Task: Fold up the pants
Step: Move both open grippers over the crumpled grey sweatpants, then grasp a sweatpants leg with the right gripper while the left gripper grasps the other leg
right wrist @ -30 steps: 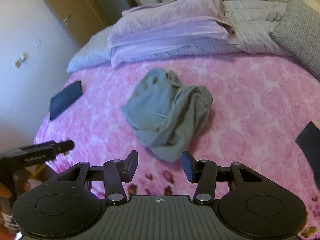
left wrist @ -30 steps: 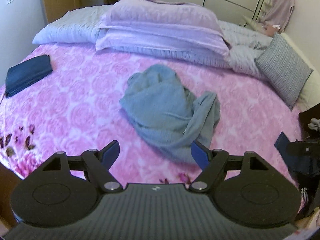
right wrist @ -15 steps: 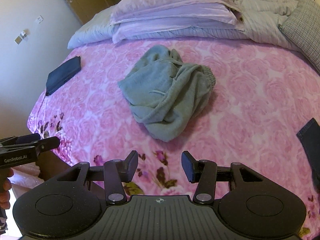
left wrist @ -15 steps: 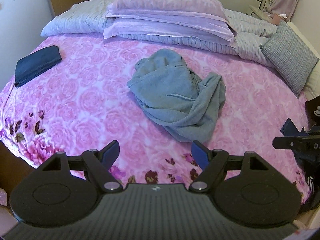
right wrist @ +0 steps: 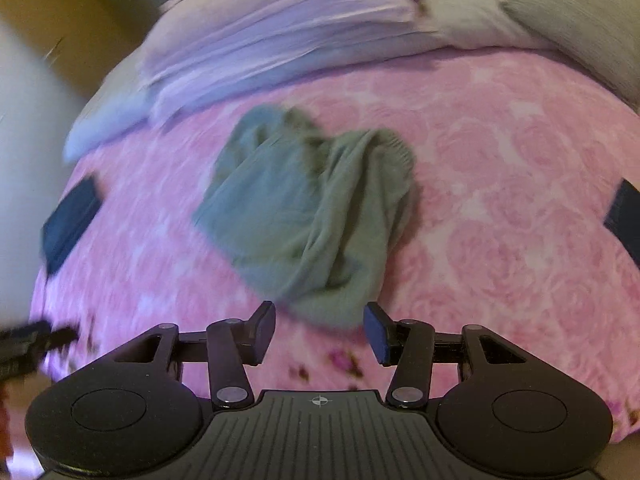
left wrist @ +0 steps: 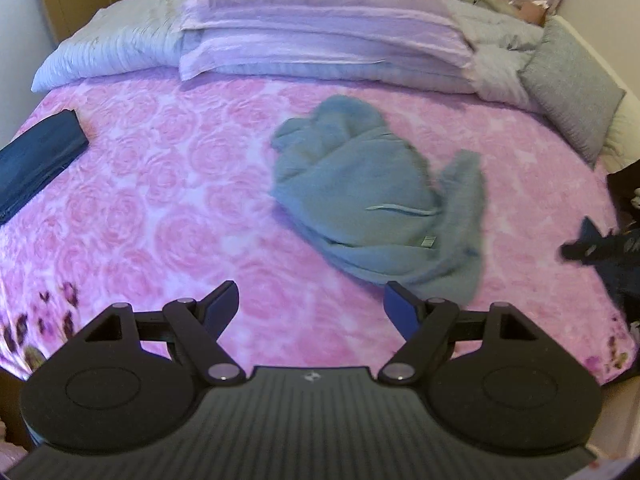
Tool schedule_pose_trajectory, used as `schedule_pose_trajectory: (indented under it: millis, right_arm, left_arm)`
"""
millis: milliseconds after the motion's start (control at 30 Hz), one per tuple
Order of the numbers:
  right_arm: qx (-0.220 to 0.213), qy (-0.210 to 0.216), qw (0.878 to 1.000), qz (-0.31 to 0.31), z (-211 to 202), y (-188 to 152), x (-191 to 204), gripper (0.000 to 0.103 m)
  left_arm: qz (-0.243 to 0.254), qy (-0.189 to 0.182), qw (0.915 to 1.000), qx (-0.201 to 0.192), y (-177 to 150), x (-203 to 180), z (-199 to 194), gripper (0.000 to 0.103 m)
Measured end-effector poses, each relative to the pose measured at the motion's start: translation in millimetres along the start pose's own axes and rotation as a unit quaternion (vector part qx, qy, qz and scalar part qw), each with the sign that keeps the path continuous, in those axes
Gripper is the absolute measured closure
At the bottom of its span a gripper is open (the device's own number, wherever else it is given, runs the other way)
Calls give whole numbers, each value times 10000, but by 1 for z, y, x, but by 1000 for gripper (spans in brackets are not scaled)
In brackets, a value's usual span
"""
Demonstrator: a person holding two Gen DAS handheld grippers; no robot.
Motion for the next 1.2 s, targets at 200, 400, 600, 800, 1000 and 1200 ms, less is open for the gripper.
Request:
schedule_pose_trajectory:
  millis: [200, 400, 600, 800, 1000, 1200]
  right_arm:
    - [-480, -457, 9969, 430, 41, 43, -1, 41]
    - [-321, -766, 9959, 359, 111, 90, -5, 34]
    - [58, -1412, 9894, 328, 204, 138, -8, 31]
    - [130, -1220, 9905, 627, 233, 132, -42, 95]
    - [-1674, -571, 9363, 3035, 98, 89, -167, 97]
    - [-1317, -2106, 8643, 4374, 38, -77, -230, 98]
  left_arm:
    - [-147, 60, 9997, 209, 28, 84, 55, 27]
    - [-562, 210, 9976, 354, 36, 139, 115, 27]
    - [-949, 289, 9939, 487, 16, 158, 150, 27]
    - [-924, 349, 9931, 631, -6, 151, 167, 31]
    - [-824, 119, 9953, 497, -13, 120, 172, 33]
    - [-707, -322, 9958, 488, -15, 71, 199, 33]
Point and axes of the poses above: each gripper's, at about its wrist camera, not at the fingertips, and z roughly the way its jaws point, x to its left, y to its top, the point moved 1 cm from there along z, roughly the way its jaws point, and after that the axes turned 1 degree about -y, right-handed, at the moved point
